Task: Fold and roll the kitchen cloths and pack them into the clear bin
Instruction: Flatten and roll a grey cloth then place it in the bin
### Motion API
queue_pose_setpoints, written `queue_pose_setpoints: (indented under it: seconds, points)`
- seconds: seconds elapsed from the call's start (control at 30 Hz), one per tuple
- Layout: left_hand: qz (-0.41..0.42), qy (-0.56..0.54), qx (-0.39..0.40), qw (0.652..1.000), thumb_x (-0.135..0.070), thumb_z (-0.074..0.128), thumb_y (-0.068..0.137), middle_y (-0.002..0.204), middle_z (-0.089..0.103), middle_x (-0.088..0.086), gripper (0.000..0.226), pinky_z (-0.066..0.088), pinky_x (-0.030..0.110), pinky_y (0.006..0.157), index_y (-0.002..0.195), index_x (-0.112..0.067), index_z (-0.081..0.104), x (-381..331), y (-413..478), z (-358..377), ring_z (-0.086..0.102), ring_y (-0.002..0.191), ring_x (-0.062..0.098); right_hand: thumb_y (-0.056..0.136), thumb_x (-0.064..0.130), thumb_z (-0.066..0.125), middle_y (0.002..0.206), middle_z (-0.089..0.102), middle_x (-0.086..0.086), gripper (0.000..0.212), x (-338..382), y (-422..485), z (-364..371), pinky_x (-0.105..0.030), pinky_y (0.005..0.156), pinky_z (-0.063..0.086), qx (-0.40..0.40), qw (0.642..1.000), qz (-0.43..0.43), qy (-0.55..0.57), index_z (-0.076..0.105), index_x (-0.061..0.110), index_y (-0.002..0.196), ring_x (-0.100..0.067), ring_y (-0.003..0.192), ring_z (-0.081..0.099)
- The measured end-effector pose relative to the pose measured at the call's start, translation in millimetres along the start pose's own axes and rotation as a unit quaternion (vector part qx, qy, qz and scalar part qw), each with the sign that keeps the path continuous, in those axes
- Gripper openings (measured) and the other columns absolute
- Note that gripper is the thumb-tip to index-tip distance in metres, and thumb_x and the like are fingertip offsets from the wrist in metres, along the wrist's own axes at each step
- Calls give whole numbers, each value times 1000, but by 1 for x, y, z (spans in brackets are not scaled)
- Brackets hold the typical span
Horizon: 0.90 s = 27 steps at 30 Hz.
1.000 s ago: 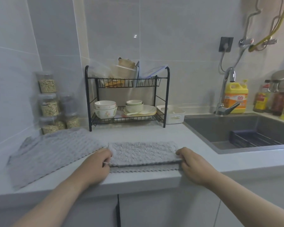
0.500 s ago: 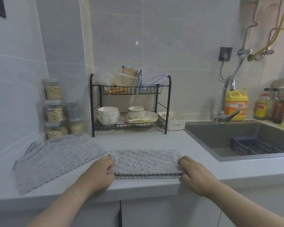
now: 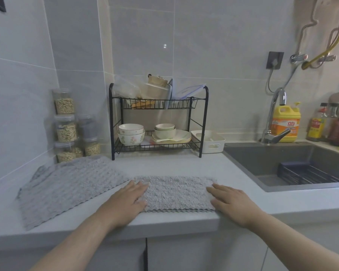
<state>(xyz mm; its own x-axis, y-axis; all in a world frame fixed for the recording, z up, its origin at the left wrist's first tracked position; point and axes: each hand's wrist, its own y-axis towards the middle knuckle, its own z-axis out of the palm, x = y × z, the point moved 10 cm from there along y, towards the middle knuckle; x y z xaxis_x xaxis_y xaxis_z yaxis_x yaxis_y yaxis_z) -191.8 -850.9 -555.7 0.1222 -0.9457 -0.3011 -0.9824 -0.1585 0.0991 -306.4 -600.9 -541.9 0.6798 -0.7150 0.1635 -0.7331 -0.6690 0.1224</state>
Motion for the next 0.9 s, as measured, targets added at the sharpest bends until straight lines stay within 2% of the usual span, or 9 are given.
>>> queue_pose_setpoints:
  seconds: [0.1,0.27,0.37,0.47,0.57,0.63,0.7,0.77,0.9]
  points:
    - [-17,45,49,998,-41,31,100,159,-3,-12,57,-3,30,118,152,-37,6,4,3,9,-9,146,6,102,39,28,160,14,9,50,4,2,2,-25,111,15,30,998,-5,-59,19,34,151,-10,146,15]
    - [-24,81,68,994,-44,25,101,159,-11,-10,59,-5,31,118,152,-34,-3,7,6,15,-13,146,8,104,39,22,162,0,3,53,0,5,14,-30,115,9,92,992,2,-83,6,31,153,-13,148,4]
    - [-42,21,39,998,-50,36,97,160,-6,-11,66,1,31,119,152,-35,3,12,5,10,-6,147,7,99,38,40,159,19,-5,62,-10,7,7,-35,113,18,79,995,60,30,15,19,153,-22,145,20]
    - [-79,-90,-28,992,-55,46,92,159,9,-12,69,12,32,119,151,-31,18,21,2,-4,10,147,9,87,46,60,128,55,-7,60,-25,7,-1,-43,103,39,13,936,155,316,48,8,131,-26,119,50]
    - [-100,-125,-61,985,-48,45,96,156,24,-10,53,19,31,116,145,-30,37,27,-2,-11,24,143,11,88,46,56,81,61,-4,38,-28,18,-5,-29,70,45,-9,935,210,286,63,9,88,-22,76,58]
    - [-100,-112,-54,987,-49,51,91,155,29,-13,53,24,33,116,141,-35,43,27,-4,-10,29,141,12,86,33,55,72,60,0,18,-21,28,-5,-24,61,42,-13,949,219,227,58,16,79,-18,70,59]
    - [-95,-98,-43,990,-52,55,86,155,28,-13,58,24,32,116,141,-38,42,25,-5,-9,29,141,11,82,25,48,77,55,1,1,-13,38,-2,-28,65,47,-21,949,207,237,48,25,83,-18,69,52]
    - [-84,-81,-37,993,-55,56,84,155,27,-13,62,22,30,115,142,-40,39,20,-6,-10,27,142,10,83,18,47,79,49,1,16,-10,43,-6,-29,63,47,-35,952,198,229,40,29,91,-18,68,47]
    - [-74,-41,-20,996,-56,48,90,157,21,-13,58,16,30,116,144,-43,32,13,-6,-9,22,144,12,87,7,44,80,51,-3,38,-39,44,-22,-26,49,37,-67,949,240,193,37,18,122,-19,65,49]
